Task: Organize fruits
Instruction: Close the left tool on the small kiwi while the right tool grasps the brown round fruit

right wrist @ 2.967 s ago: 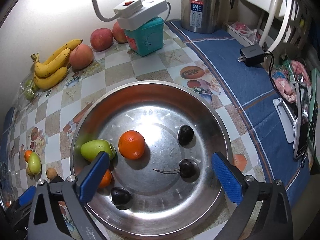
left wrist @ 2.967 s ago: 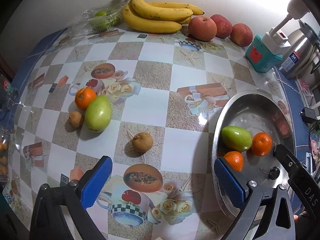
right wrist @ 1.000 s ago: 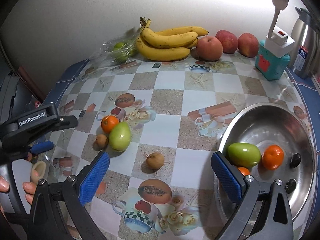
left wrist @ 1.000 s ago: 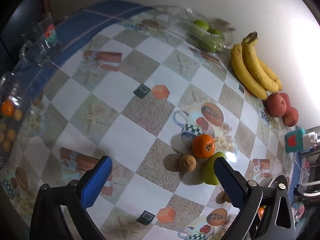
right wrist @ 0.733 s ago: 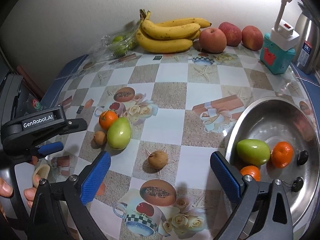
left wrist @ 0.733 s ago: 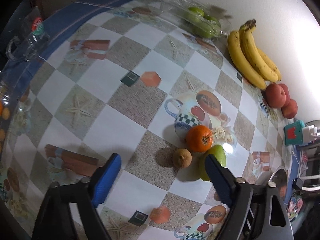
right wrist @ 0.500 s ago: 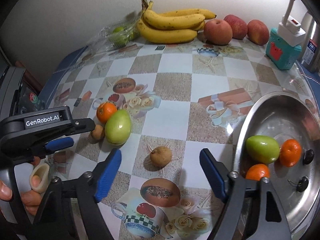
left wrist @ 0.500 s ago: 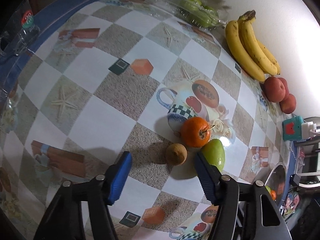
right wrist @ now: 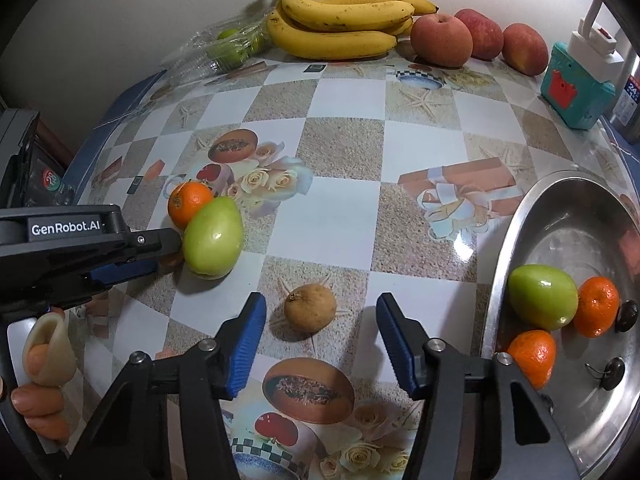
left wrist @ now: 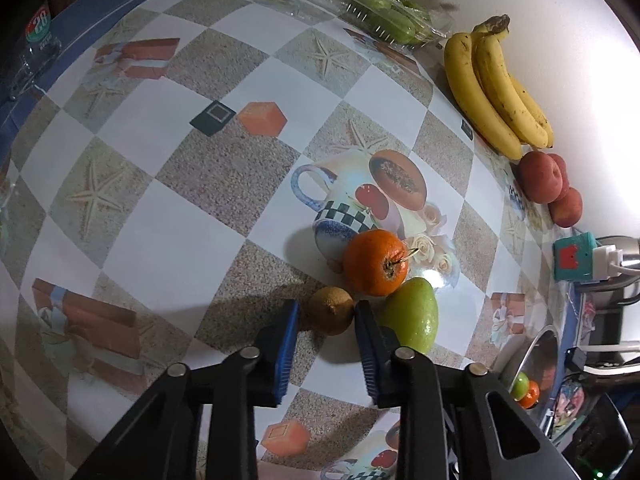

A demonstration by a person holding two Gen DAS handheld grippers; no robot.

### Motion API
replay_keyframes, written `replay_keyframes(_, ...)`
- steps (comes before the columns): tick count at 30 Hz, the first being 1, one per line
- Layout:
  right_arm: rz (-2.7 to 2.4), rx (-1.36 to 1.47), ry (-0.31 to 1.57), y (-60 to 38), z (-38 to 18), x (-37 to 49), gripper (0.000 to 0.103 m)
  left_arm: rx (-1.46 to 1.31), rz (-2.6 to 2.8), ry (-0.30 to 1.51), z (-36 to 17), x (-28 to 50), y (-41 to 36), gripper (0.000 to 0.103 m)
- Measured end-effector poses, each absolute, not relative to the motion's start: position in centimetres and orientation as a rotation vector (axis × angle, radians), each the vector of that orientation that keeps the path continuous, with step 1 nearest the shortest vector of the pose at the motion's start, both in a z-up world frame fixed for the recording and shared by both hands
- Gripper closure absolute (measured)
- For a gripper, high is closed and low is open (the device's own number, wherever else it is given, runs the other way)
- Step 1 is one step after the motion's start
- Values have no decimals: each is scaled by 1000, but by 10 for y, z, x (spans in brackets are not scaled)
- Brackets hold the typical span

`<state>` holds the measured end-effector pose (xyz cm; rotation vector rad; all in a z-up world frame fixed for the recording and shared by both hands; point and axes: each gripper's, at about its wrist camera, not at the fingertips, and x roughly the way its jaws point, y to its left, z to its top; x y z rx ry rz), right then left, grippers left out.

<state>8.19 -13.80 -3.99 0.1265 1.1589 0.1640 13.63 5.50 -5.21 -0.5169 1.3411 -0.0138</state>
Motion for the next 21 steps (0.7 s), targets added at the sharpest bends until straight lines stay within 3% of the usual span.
replay_keyframes(7, 173, 145, 1159, -138, -43, 84, 57, -517, -22, 1343, -52, 137, 53, 77)
replay_keyframes(15, 175, 185, 1159, -142, -43, 84, 74, -532, -21, 1340, -50, 135, 56, 77)
replay_keyframes(21, 177, 203, 1160, -144, -42, 83, 75, -530, -18, 1343, -51, 136, 56, 77)
